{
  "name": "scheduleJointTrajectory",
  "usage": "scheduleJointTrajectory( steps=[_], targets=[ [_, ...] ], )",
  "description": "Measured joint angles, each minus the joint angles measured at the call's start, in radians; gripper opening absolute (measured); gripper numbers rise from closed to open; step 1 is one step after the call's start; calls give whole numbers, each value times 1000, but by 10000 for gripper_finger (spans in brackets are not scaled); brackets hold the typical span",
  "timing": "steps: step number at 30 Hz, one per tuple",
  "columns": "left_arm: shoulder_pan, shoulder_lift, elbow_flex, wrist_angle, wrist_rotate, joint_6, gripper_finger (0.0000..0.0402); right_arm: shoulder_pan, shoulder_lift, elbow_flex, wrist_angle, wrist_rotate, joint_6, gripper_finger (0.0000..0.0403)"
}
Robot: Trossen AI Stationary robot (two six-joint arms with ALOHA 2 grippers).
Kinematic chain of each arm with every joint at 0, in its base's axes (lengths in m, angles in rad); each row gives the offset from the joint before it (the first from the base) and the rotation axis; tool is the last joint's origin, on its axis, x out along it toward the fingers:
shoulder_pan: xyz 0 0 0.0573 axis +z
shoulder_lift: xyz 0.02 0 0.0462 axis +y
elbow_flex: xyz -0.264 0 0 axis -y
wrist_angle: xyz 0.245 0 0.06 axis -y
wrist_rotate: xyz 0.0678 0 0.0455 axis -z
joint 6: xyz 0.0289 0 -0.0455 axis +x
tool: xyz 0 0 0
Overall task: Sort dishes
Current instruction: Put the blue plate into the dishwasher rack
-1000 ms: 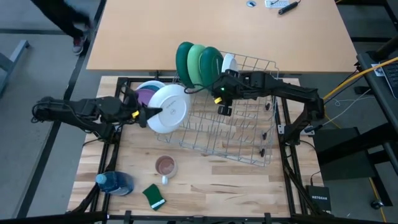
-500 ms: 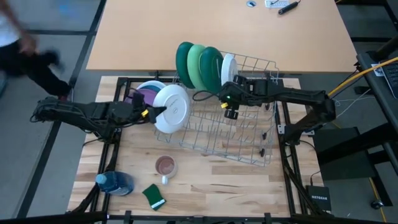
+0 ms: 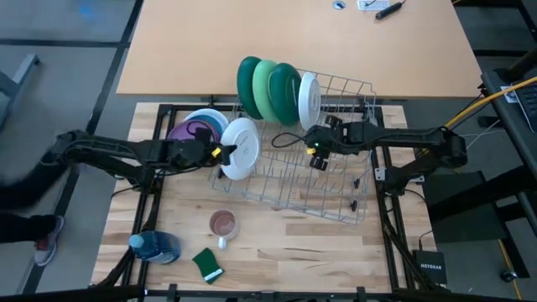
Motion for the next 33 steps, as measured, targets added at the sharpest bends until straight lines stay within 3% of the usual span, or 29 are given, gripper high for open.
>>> scheduleJointTrajectory(
  steps=[7, 17, 21, 28, 33],
  targets=[
    [9, 81, 2, 8, 22, -7, 17, 0, -1, -124, 99, -2, 52, 152],
    [9, 103, 2, 4, 35, 12, 82, 0, 0, -175, 195, -3, 57, 152],
    [9, 103, 2, 2, 34, 91, 109, 0, -2, -174, 198, -3, 57, 152],
    [9, 71, 2, -21, 50, 196, 151, 0, -2, -174, 196, -30, 57, 152],
    [9, -12, 1, -128, 85, 271, 163, 0, -2, -174, 195, -29, 57, 152]
  ],
)
